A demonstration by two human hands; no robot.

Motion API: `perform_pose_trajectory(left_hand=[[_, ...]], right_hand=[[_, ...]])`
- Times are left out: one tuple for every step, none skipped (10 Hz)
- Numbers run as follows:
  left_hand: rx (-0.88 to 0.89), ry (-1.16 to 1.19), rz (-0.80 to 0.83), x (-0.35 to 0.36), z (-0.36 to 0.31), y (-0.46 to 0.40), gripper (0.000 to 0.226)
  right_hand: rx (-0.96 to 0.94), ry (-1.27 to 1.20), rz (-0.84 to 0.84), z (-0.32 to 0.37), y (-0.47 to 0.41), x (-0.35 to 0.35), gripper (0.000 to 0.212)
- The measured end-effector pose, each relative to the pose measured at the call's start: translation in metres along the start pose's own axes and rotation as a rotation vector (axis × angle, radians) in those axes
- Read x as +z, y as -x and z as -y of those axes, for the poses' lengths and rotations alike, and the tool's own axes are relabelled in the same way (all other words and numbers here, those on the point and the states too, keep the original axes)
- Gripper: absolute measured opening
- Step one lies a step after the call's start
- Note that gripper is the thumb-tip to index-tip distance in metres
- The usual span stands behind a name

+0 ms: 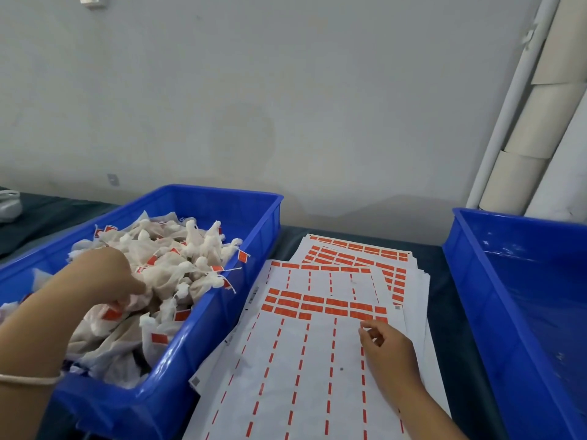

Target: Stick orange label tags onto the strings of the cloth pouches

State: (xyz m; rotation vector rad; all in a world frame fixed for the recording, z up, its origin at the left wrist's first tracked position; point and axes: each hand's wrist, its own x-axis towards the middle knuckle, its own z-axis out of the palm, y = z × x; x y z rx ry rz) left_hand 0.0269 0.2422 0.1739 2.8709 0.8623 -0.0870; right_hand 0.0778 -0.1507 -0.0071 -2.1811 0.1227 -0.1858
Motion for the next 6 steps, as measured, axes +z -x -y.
perform_pose_trajectory(left_hand=[[0.075, 0.033, -0.018, -0.009, -0.011, 0.006, 0.023], [0.146, 0.076, -0.139, -0.020, -0.021, 0.019, 0.021], [0.211, 0.174, -0.245, -0.028, -0.035, 0.036, 0.018], [0.300, 0.247, -0.318, -0.026, -0.059, 0.058, 0.012], [0.459, 0.310, -0.350, -0.008, -0.092, 0.075, 0.011], [0.544, 0.308, -0.150, 0.025, -0.128, 0.089, 0.018]], right_hand=[[0.009, 0.006, 0.013, 0.002, 0.000, -0.001, 0.027], [0.018, 0.012, 0.012, 0.004, 0.000, -0.003, 0.027], [0.039, 0.033, 0.006, 0.007, 0.002, -0.005, 0.027], [0.041, 0.108, 0.076, 0.014, 0.006, -0.008, 0.028], [0.045, 0.182, 0.159, 0.022, 0.014, -0.014, 0.030], [0.045, 0.189, 0.180, 0.022, 0.021, -0.016, 0.027]])
